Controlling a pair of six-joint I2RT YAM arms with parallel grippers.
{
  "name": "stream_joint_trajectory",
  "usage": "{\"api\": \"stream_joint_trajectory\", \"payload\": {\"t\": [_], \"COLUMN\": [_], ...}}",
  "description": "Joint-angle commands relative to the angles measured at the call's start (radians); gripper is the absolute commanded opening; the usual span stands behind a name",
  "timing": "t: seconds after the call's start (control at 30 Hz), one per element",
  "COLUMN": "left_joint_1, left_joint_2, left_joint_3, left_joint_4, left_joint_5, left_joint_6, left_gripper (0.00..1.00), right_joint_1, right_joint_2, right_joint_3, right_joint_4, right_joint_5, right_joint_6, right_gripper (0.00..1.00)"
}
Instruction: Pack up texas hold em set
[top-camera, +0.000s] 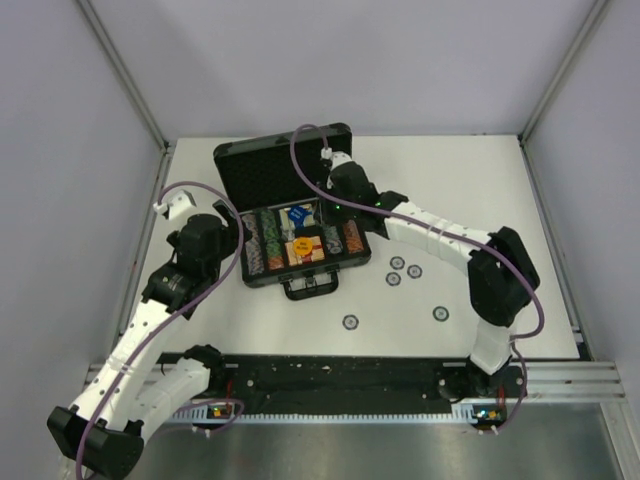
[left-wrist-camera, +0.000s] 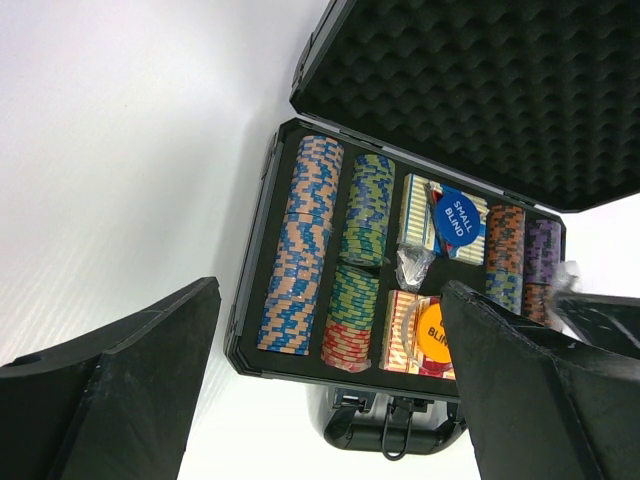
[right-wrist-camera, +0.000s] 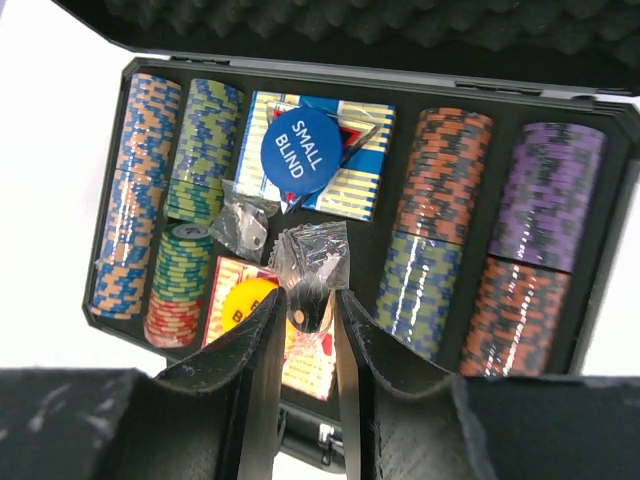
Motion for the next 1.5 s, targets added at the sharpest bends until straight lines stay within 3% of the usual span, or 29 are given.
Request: {"api": "stream_joint_trajectory", "payload": {"t": [0.0, 0.57, 0.87, 1.27, 1.47], "left_joint_1": [0.003, 0.006, 0.004, 0.004, 0.004], "left_joint_2": [-0.023, -0.037, -0.037, -0.037, -0.034], "left_joint_3": [-0.010, -0.015, -0.024, -0.024, -0.027], "left_joint_4": [0.025, 0.018, 0.015, 0.021, 0.030], "left_joint_5": [-0.005, -0.033, -0.024, -0.015, -0.004], "left_joint_6": [0.012, 0.018, 0.017, 0.017, 0.014], "left_gripper": [0.97, 0.97, 0.97, 0.97, 0.97], "right_joint_1": [0.024, 0.057, 0.057, 0.055, 0.057], "right_joint_2": [0.090, 0.249, 0.286, 0.151, 0.004], "right_joint_3": [0.086, 0.207, 0.258, 0.284, 0.137], "right_joint_4": [0.041, -0.019, -0.097, -0.156, -0.163], "right_joint_5": [0.005, -0.022, -0.033, 0.073, 0.079], "right_joint_6": [-0.001, -0.008, 0.009, -0.005, -0.057], "right_gripper": [0.26, 0.29, 0.39, 0.45, 0.47]}}
